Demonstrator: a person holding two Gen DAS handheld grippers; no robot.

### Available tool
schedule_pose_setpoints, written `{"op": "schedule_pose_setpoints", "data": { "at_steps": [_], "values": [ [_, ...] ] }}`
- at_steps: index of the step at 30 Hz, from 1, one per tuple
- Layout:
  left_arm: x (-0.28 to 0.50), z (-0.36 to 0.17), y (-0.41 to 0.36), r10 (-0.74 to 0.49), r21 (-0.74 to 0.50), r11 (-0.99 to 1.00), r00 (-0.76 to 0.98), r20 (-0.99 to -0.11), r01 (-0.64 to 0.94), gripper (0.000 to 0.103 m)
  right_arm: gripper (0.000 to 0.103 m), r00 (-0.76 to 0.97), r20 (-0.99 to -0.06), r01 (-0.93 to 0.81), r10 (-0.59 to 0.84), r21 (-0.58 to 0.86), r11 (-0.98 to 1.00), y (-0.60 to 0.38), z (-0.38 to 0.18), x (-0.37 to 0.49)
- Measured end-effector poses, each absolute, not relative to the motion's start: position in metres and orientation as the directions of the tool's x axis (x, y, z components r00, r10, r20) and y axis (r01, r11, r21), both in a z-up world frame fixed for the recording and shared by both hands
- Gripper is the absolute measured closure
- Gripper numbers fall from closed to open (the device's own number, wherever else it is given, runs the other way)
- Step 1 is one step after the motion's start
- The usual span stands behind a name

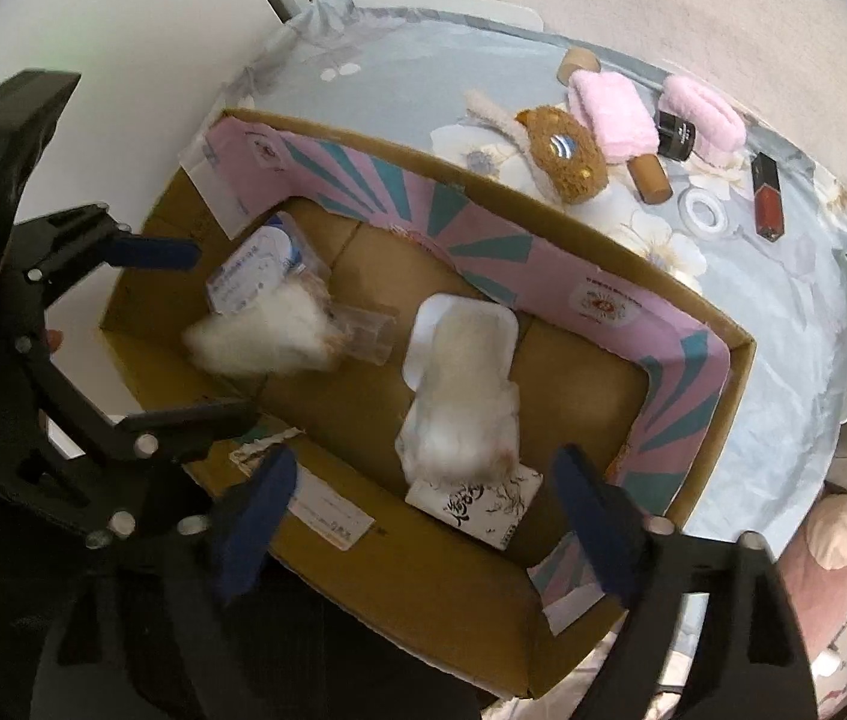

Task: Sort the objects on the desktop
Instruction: 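Carry both rolled cloths into the cardboard box and open both tools, then grasp the brown teddy bear with the left tool while the right tool grasps the brown cylinder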

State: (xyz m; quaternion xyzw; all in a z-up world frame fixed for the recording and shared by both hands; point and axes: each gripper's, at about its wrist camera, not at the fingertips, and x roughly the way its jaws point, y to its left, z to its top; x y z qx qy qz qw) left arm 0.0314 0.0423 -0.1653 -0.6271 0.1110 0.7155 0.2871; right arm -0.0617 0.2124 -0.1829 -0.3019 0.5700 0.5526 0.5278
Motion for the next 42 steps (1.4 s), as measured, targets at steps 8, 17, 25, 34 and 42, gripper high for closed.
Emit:
{"op": "schedule_pose_setpoints", "data": {
  "at_steps": [8,17,25,34,42],
  "values": [
    [0.022,-0.152,0.036,0.300,-0.229,-0.814,-0.049,-0.953,-0.533,0.000,0.017,-0.254,-0.930,-0.911,0.265,0.322,0.259,0.205,-0.178,-0.047],
    [0.012,-0.121,0.041,0.322,-0.198,-0.800,-0.127,-0.938,-0.566,0.000,0.017,-0.120,-0.957,-0.932,0.264,0.201,0.303,0.194,-0.151,-0.034],
    [-0.012,-0.093,0.049,0.313,-0.137,-0.793,-0.204,-0.928,-0.594,0.000,0.017,-0.104,-0.943,-0.920,0.317,0.213,0.329,0.188,-0.135,-0.018],
    [-0.056,-0.068,0.097,0.294,-0.029,-0.702,-0.252,-0.922,-0.712,0.000,0.017,-0.040,-0.890,-0.894,0.455,0.235,0.381,0.182,-0.105,0.037],
    [-0.115,-0.127,0.164,0.216,-0.036,-0.667,-0.147,-0.965,-0.744,0.000,0.017,-0.030,-0.880,-0.917,0.474,0.213,0.336,0.214,-0.120,0.089]
  ]
}}
